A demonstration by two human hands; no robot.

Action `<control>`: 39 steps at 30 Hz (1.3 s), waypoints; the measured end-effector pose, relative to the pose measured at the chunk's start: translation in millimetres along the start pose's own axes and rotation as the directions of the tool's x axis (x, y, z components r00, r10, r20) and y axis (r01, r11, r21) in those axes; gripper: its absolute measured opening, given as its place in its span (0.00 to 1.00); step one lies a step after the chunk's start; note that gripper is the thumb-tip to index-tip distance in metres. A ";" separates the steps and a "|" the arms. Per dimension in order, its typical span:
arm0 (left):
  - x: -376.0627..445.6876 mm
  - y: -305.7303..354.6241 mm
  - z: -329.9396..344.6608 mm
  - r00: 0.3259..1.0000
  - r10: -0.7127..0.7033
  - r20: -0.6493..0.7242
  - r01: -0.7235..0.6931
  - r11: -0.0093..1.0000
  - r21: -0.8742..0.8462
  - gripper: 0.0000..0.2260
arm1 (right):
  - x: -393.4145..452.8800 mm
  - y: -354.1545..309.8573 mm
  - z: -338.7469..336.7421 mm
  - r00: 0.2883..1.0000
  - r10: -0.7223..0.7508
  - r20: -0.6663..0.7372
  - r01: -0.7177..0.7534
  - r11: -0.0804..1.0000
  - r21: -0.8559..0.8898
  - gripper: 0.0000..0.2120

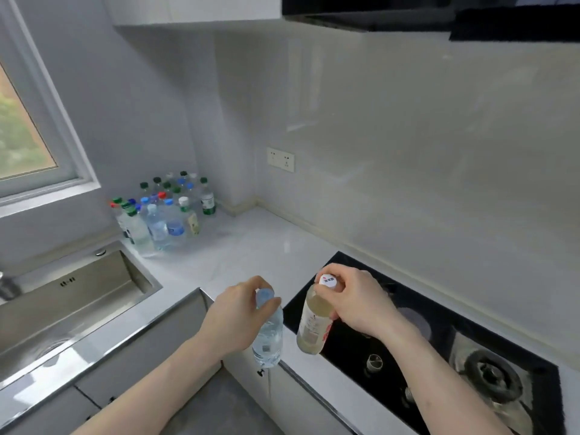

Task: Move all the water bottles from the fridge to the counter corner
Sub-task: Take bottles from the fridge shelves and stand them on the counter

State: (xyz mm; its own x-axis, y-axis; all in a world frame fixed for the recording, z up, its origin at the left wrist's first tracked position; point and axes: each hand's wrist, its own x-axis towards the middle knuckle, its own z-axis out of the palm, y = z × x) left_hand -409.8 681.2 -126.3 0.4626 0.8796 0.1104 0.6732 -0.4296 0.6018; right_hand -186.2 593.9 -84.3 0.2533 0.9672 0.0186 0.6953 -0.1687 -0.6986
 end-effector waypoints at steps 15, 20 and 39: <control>82.3 -68.7 -42.0 0.941 -0.268 -0.208 0.275 0.961 0.006 0.09 | 189.0 -39.0 44.4 0.950 -0.209 0.230 0.216 0.976 -0.005 0.03; 116.4 -108.7 -67.3 0.933 -0.294 -0.209 0.309 0.950 0.042 0.10 | 236.6 -64.7 75.6 0.938 -0.218 0.269 0.217 0.976 0.035 0.03; 263.2 -264.6 -150.9 0.979 -0.198 -0.036 0.201 0.943 0.264 0.12 | 387.3 -139.4 185.9 0.985 -0.092 0.145 0.089 0.996 0.022 0.03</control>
State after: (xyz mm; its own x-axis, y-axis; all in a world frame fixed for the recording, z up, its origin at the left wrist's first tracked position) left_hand -553.2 1057.2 -137.1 0.2987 0.9542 0.0177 0.8804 -0.2827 0.3807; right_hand -310.0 1027.2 -112.7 0.0883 0.9959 -0.0215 0.6999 -0.0774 -0.7100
